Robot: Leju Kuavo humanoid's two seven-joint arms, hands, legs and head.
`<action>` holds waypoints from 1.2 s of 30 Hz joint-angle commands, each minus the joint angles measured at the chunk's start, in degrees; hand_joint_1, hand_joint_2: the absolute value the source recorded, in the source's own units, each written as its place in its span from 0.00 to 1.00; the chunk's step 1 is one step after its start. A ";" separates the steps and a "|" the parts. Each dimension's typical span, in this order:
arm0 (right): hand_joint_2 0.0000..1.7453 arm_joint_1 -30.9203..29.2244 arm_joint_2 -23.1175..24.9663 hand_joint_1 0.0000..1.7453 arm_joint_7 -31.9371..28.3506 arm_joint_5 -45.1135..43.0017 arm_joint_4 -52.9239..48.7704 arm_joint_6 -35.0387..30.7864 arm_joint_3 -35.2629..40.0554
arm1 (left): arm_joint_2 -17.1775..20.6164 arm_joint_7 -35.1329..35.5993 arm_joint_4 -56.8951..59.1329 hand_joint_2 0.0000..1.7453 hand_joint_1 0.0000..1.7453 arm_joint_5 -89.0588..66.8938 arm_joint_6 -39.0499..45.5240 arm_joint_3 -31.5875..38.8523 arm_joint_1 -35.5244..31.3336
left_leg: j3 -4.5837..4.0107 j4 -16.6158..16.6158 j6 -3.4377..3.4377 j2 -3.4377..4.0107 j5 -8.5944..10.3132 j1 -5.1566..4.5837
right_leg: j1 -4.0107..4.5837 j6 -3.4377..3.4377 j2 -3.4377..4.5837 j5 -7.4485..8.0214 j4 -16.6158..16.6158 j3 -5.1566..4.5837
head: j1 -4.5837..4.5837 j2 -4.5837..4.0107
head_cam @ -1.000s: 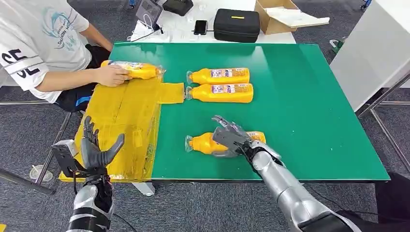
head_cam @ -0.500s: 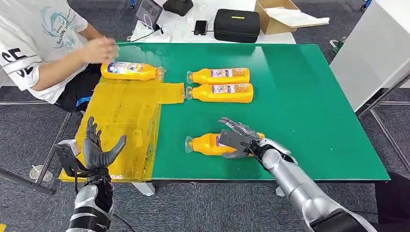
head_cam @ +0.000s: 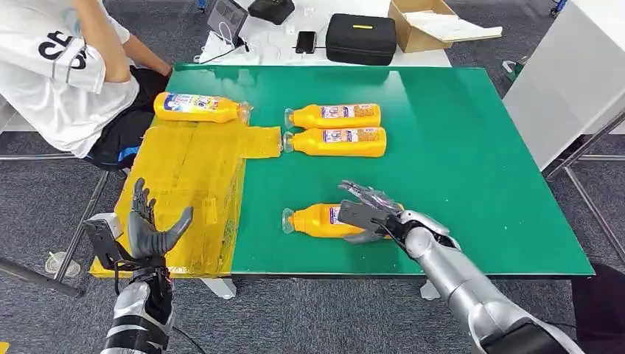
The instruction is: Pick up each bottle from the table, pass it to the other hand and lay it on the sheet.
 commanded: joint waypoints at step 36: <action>1.00 9.37 -1.67 1.00 -0.25 -6.81 -8.66 -16.29 2.10 | -0.47 0.19 2.67 1.00 0.00 2.67 -1.41 -0.29 -0.27 | 0.31 -0.05 0.05 -0.16 -0.02 0.04 | 0.07 -0.07 -0.23 -0.05 -0.12 0.41 | -0.02 0.00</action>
